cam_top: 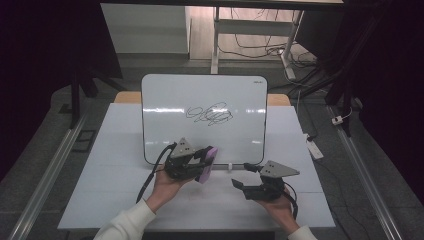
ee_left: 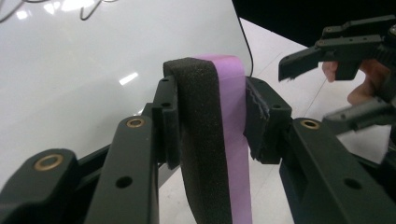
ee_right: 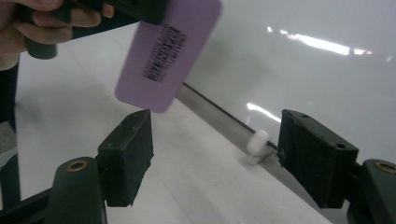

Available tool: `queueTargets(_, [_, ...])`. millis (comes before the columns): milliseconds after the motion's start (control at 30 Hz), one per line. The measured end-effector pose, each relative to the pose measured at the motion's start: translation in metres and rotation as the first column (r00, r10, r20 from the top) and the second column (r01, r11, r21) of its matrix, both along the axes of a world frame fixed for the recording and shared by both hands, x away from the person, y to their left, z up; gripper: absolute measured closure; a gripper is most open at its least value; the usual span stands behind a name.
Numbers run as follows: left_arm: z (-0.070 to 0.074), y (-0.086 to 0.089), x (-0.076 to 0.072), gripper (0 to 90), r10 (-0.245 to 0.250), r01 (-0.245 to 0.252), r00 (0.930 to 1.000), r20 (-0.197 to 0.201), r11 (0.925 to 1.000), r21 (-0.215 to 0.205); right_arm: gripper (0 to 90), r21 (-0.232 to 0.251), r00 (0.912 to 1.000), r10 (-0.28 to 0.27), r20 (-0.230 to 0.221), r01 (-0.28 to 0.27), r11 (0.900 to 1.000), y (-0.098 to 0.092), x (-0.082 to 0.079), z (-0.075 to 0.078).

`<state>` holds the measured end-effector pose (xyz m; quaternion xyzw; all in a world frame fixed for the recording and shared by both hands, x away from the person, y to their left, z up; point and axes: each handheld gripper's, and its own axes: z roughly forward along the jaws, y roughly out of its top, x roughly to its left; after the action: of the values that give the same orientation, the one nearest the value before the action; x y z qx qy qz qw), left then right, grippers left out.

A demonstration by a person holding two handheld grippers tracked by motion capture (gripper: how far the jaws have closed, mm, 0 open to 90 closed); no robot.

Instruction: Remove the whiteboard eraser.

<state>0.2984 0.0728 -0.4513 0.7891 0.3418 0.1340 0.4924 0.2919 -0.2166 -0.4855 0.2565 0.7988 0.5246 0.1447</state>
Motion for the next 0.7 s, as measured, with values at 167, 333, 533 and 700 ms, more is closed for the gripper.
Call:
queueTargets(167, [-0.003,-0.009,0.0,59.6,-0.014,0.014,0.9999,-0.001,0.9999,0.0,25.9,0.007,0.9997,0.021,-0.016,-0.02,1.0,0.008,-0.002,-0.001])
queueTargets(333, [-0.005,-0.02,0.0,59.6,-0.036,0.036,0.9993,-0.006,0.9994,0.002,25.7,0.014,0.999,0.031,-0.033,-0.03,0.999,0.016,-0.003,-0.004])
queueTargets(533, [-0.005,-0.03,-0.002,59.5,-0.054,0.054,0.9985,-0.001,0.9985,-0.008,25.1,0.026,0.9972,0.032,-0.067,-0.031,0.999,0.027,-0.004,-0.008])
queueTargets(700, [-0.004,-0.035,-0.004,59.5,-0.058,0.058,0.9983,0.009,0.9982,-0.018,25.0,0.05,0.9951,-0.022,-0.096,0.027,0.998,0.033,-0.006,-0.009])
